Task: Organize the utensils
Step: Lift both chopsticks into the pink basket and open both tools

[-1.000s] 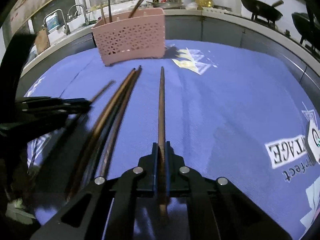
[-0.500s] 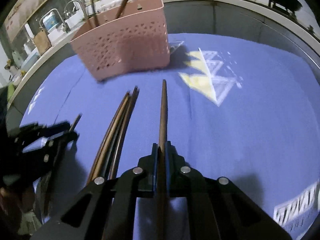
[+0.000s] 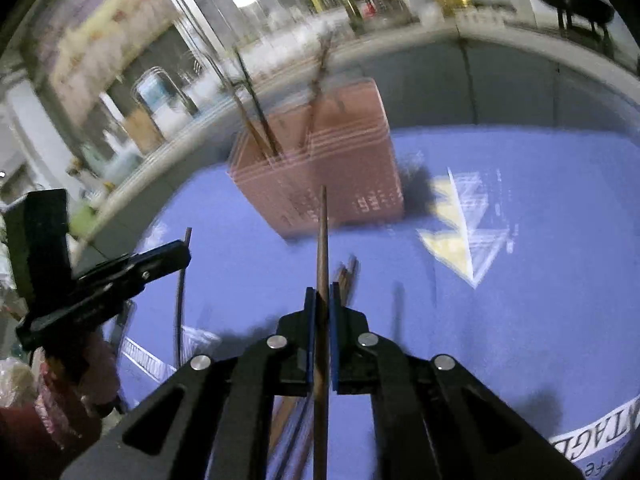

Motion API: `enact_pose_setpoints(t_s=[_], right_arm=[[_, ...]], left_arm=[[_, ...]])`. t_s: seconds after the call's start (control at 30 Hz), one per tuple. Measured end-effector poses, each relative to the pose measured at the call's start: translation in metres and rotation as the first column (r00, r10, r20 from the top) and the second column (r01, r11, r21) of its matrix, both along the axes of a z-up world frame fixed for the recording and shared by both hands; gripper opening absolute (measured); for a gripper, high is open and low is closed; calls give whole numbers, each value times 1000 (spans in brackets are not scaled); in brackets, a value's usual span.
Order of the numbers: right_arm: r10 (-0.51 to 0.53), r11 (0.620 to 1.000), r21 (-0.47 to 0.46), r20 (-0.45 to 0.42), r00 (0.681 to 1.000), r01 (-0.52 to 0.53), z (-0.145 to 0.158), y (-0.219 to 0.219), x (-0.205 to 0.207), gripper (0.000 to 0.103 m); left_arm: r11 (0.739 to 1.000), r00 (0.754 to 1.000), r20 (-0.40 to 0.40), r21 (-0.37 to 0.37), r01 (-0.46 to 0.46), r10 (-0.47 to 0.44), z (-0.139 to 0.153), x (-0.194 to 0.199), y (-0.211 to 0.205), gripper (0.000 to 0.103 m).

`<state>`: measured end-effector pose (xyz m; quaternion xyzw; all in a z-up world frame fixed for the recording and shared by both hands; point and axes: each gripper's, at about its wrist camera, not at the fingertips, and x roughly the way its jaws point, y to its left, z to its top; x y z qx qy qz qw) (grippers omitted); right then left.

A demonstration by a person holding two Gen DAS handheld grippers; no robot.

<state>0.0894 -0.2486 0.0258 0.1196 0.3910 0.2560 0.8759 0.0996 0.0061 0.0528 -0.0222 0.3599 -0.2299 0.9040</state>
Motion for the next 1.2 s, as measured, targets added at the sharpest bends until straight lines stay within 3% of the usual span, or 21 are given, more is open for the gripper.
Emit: enact_pose_setpoints(t_s=[0.13, 0.27, 0.33, 0.43, 0.53, 0.6, 0.73, 1.0, 1.03, 1.13, 1.2], right_arm=[[-19, 992, 128, 115, 993, 4, 53, -2, 11, 6], [-53, 976, 217, 238, 970, 0, 106, 8, 42, 6], [-107, 965, 263, 320, 942, 20, 126, 13, 58, 6], [-225, 951, 291, 432, 873, 101, 138, 31, 88, 6], [-294, 942, 292, 468, 834, 168, 130, 46, 116, 6], [-304, 939, 295, 470, 828, 177, 118, 58, 139, 6], [-302, 940, 290, 462, 834, 180, 92, 68, 169, 6], [-272, 956, 226, 444, 854, 187, 39, 76, 163, 6], [-259, 960, 217, 436, 862, 179, 32, 75, 161, 6], [-204, 967, 223, 379, 903, 125, 17, 72, 153, 7], [-176, 972, 210, 367, 913, 103, 13, 71, 145, 7]], left_arm=[[997, 995, 96, -80, -4, 11, 60, 11, 11, 4], [993, 970, 238, -117, -26, 53, 126, 29, 14, 4], [991, 947, 312, -122, -47, 83, 151, 39, 11, 4], [990, 911, 389, -85, -109, 133, 167, 58, -1, 4], [988, 906, 395, -44, -147, 152, 159, 77, -8, 4], [987, 914, 373, -29, -159, 158, 148, 92, -10, 4], [986, 928, 335, -18, -163, 160, 126, 107, -5, 4], [987, 957, 249, 28, -159, 147, 74, 115, -7, 5], [986, 958, 243, 41, -164, 149, 68, 114, -8, 13], [980, 954, 246, 56, -192, 172, 60, 107, -7, 49], [977, 944, 270, 44, -209, 190, 60, 98, -3, 50]])
